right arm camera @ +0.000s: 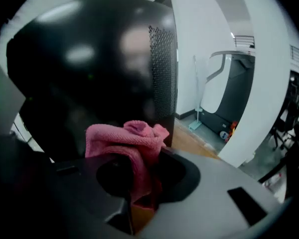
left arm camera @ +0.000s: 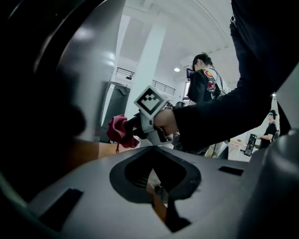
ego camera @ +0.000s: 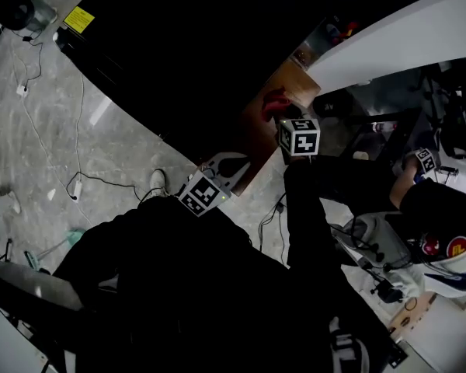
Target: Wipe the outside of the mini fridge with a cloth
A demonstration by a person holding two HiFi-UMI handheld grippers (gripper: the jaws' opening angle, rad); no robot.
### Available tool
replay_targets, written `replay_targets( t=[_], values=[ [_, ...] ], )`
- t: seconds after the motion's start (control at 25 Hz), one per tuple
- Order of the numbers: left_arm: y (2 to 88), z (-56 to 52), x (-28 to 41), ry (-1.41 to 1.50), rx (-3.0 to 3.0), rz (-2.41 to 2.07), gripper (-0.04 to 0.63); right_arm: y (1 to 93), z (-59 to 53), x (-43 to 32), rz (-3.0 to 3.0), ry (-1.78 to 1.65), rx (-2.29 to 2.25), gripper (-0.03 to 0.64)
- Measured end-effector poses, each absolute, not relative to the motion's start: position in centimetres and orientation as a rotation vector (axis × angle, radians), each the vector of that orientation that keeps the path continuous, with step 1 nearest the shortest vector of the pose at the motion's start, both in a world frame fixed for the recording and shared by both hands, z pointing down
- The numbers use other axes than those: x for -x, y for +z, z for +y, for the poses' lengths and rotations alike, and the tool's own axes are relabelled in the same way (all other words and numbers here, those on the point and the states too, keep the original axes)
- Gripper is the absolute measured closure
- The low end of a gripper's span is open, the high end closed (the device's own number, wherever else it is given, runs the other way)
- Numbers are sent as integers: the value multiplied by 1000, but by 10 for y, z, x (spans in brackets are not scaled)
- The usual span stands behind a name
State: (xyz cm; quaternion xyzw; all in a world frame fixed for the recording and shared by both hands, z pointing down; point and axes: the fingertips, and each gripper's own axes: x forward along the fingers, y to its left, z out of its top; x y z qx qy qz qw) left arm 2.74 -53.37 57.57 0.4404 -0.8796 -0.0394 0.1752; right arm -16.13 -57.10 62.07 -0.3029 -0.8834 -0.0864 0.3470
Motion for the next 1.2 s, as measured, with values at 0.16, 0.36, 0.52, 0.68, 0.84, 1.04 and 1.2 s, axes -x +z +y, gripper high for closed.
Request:
replay_targets(
  t=[0.16,0.36,0.52,0.68,0.84,1.04,1.2],
  values=[
    [571,-516,-51,-126,-1361,-2413,589,609,-561,72,-2287,15,760,529],
    [568,-486,-77,-93,-1454,-2356,589,580,-543,-12,-2370,190,699,529],
    [558,-454,-89,-111,-1446,-2369,589,551,-517,-65,-2479,275,699,534],
    [541,-413,-105,-149,-1438,-2389,589,524,-488,-108,-2603,300,690,535],
    [514,-370,-121,-206,-1436,-2425,589,495,-453,-135,-2686,332,749,537],
    [477,-334,-143,-221,-1506,-2453,589,463,-412,-160,-2762,267,808,537],
    [467,-313,-162,-235,-1544,-2432,589,450,-383,-177,-2789,232,838,538]
  ],
)
